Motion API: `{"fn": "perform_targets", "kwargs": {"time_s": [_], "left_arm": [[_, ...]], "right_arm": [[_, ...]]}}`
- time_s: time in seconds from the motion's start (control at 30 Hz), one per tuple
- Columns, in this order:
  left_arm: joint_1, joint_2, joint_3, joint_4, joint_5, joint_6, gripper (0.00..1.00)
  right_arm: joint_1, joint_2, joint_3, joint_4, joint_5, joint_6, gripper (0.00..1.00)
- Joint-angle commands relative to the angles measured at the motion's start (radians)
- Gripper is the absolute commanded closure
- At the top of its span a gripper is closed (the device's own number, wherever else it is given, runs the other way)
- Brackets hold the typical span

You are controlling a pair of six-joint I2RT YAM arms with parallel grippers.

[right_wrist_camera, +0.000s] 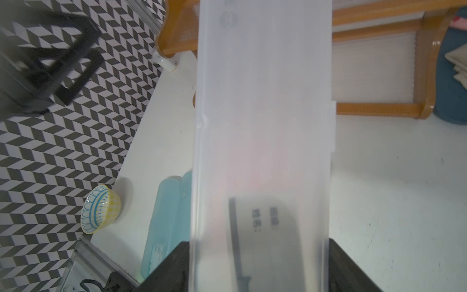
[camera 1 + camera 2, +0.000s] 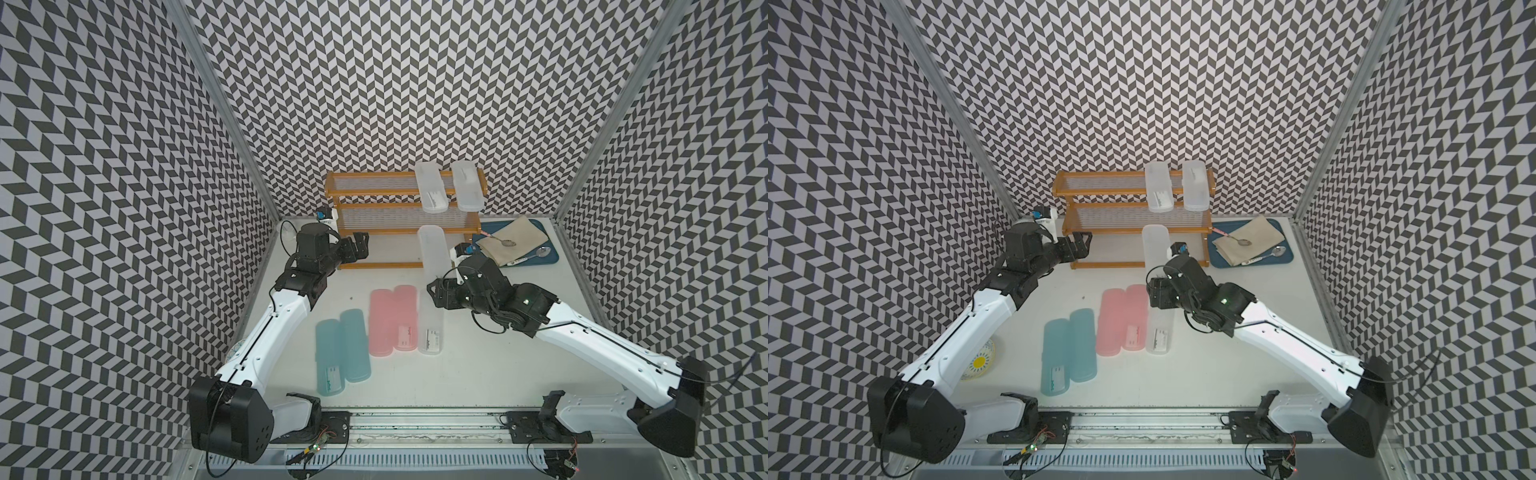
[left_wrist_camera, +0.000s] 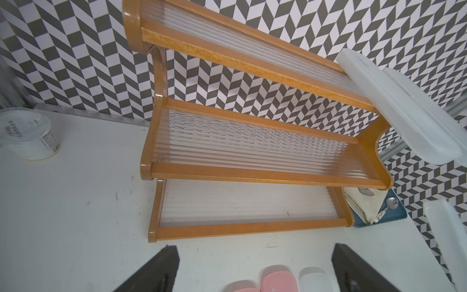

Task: Place the pencil cases on the shelf according to color
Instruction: Pick up the pencil case from the center of the board, then place the pencil case on the shelf.

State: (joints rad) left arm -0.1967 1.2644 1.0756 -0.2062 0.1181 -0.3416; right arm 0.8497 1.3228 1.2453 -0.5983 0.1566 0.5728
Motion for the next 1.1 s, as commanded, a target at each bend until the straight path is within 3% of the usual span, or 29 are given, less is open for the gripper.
{"fn": "perform_targets", "kwargs": {"time_s": [0.0,0.27,0.6,0.8,1.07], "left_arm": [[0.021,0.005,-0.021,0.038,0.042,-0.012,0.00],[0.023,-0.012,-0.041,0.056,0.069,-0.016,0.00],[0.023,0.001,-0.042,0.064,0.137,-0.038,0.00],[0.023,0.002,-0.044,0.069,0.156,-0.046,0.01],[0.023,0.008,-0.042,0.068,0.172,-0.046,0.00]], "right_arm": [[0.005,0.074,0.102,0.106,-0.020,-0.085,0.27],[-0.003,0.329,0.413,0.182,0.064,-0.231,0.24],[-0.083,0.701,0.954,0.116,0.134,-0.268,0.24],[-0.142,0.822,1.109,0.122,0.084,-0.278,0.22],[-0.190,0.865,1.143,0.113,0.059,-0.248,0.16]]}}
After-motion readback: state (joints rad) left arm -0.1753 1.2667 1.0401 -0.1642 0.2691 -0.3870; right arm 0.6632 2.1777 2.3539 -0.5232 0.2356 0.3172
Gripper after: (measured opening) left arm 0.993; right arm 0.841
